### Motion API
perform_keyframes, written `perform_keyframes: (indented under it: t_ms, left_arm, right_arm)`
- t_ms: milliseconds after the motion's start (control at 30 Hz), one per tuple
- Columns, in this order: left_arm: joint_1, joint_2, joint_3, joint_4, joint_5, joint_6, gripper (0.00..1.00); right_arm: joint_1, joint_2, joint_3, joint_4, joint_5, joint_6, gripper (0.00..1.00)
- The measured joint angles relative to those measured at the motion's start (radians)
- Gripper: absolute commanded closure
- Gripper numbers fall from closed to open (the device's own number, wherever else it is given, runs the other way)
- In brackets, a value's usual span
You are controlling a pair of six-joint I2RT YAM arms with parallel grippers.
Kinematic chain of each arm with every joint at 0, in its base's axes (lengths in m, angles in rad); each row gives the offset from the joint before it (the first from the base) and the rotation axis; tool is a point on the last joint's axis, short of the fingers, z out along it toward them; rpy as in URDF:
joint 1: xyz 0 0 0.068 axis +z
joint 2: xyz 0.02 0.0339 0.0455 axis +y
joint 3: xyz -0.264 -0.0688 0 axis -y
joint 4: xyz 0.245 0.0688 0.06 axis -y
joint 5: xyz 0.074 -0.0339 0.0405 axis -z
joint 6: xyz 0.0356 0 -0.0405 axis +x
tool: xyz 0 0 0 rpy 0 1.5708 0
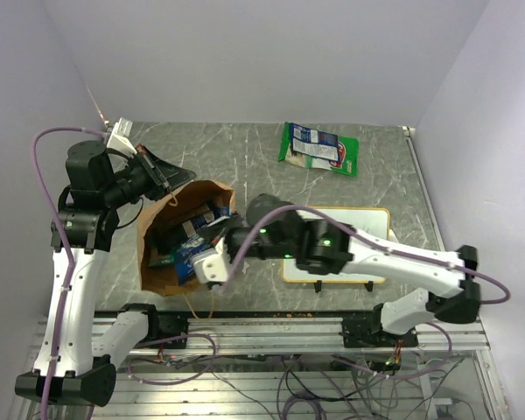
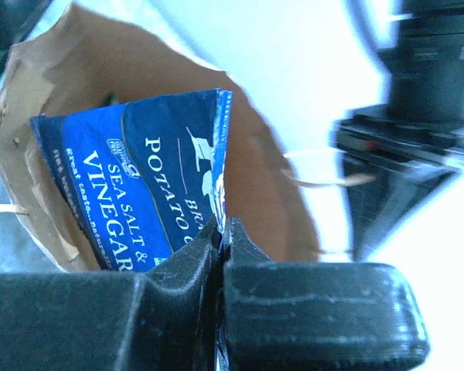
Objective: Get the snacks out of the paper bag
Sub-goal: Take out the snack from the paper bag, then place the snack at the center of the board.
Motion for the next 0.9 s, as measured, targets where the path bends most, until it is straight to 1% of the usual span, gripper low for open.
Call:
perform_keyframes:
  t_ms: [133,233,367,467,633,767,900]
  left_arm:
    - [0.0,0.017,0.006,-0.01,-0.012,0.004,0.93]
    - [0.0,0.021,0.006,-0.014,-0.018,0.004,0.93]
    - [0.0,0.022,0.006,-0.014,-0.03,0.003,0.93]
    - [0.0,0.022,0.006,-0.015,-0.035,0.003,0.93]
    - [0.0,0.02,0.006,-0.026,-0.044,0.002,0.93]
    - [0.0,0.011,0.006,-0.045,-0.055,-0.002,0.93]
    - [0.0,-0.004,0.006,-0.071,-0.063,-0.002,0.93]
  right_arm:
    - [0.0,-0.124,0.002,0.037,0.029,0.016,1.0]
    - [0.0,-0.178,0.009,0.095,0.063,0.032,1.0]
    - [-0.003,-0.206,0.011,0.199,0.126,0.032,1.0]
    - [-0.034,-0.208,0.011,0.295,0.177,0.029,1.0]
    - [-0.193,-0.206,0.014,0.418,0.256,0.079,1.0]
    - [-0.364,-0.172,0.048,0.475,0.367,0.181,1.0]
    - [-0.529,-0.094,0.092,0.476,0.507,0.331,1.0]
